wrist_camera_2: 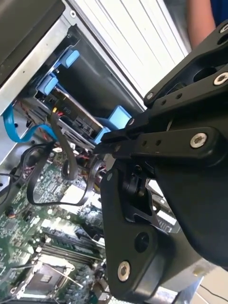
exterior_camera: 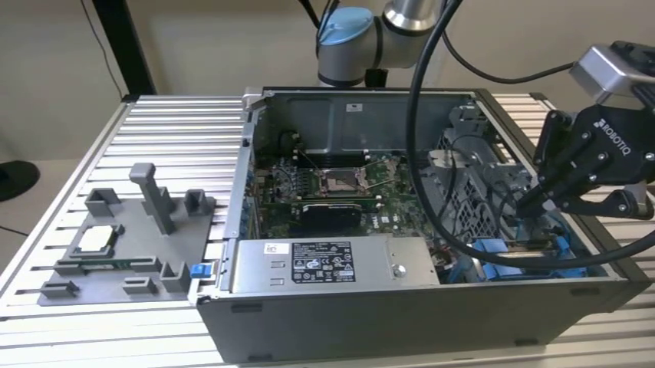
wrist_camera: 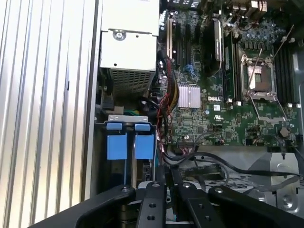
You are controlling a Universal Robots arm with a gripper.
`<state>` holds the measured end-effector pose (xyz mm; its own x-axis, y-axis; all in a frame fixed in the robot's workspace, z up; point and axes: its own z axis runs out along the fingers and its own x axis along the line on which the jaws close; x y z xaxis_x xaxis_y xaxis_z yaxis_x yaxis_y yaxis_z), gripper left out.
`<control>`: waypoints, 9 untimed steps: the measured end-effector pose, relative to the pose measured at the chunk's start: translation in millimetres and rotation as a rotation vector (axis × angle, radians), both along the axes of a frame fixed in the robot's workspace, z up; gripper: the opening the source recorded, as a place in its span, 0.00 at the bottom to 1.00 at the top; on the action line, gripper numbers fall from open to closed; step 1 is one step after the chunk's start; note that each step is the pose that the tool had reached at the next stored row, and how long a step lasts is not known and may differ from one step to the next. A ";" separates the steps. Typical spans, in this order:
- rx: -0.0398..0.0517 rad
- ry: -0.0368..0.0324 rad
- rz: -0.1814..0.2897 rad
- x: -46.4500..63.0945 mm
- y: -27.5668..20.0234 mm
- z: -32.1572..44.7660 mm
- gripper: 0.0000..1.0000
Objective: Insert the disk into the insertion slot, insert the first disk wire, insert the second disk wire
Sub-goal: 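Insert the second disk wire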
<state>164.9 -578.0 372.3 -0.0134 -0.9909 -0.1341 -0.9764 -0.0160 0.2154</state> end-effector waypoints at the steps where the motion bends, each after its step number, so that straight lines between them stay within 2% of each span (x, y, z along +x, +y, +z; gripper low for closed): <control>1: -0.0106 0.0000 0.000 -0.1 0.0 -0.3 0.00; 5: -0.0488 0.0000 0.000 -0.6 0.1 -1.9 0.00; 7: -0.0642 -0.0002 0.000 -2.1 0.2 -3.2 0.00; 9: -0.0776 -0.0038 0.000 -4.2 0.3 -4.4 0.00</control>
<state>160.8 -577.7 367.9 -0.0132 -0.9983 -0.0569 -0.9772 0.0008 0.2123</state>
